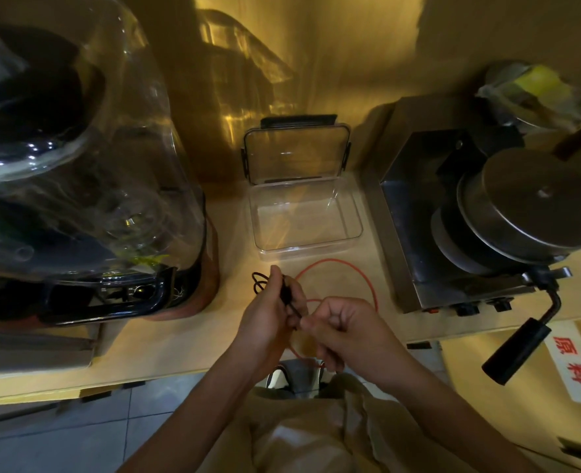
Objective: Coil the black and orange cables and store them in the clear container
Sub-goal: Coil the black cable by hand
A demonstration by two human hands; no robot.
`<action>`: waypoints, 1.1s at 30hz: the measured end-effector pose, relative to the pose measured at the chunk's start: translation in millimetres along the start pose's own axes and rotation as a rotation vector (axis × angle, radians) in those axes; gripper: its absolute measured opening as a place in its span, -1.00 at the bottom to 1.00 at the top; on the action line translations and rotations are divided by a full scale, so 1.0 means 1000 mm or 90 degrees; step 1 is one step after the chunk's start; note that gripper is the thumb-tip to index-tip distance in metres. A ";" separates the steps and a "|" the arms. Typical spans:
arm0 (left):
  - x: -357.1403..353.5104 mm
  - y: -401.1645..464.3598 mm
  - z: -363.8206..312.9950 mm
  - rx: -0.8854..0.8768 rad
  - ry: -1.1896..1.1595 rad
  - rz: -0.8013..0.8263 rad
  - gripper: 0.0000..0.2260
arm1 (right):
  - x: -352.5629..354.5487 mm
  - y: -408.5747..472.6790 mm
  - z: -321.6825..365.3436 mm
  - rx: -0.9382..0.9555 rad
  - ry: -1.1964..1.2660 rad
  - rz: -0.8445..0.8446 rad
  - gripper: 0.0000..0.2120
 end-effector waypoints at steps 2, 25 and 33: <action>-0.001 0.001 -0.001 -0.016 -0.081 0.011 -0.55 | -0.002 -0.001 -0.007 -0.002 -0.029 0.023 -0.80; 0.020 -0.010 -0.009 0.037 -0.437 0.249 -0.51 | -0.012 0.008 -0.039 -0.103 0.297 -0.094 -0.50; 0.019 -0.007 0.000 0.058 -0.154 0.022 -0.56 | -0.031 0.012 -0.026 -0.051 0.397 -0.081 -0.70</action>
Point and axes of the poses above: each hand's wrist, its own y-axis towards the middle knuckle, its own x-axis out of the back of the hand, z = x × y, the point moved 1 cm from there along y, towards the middle knuckle
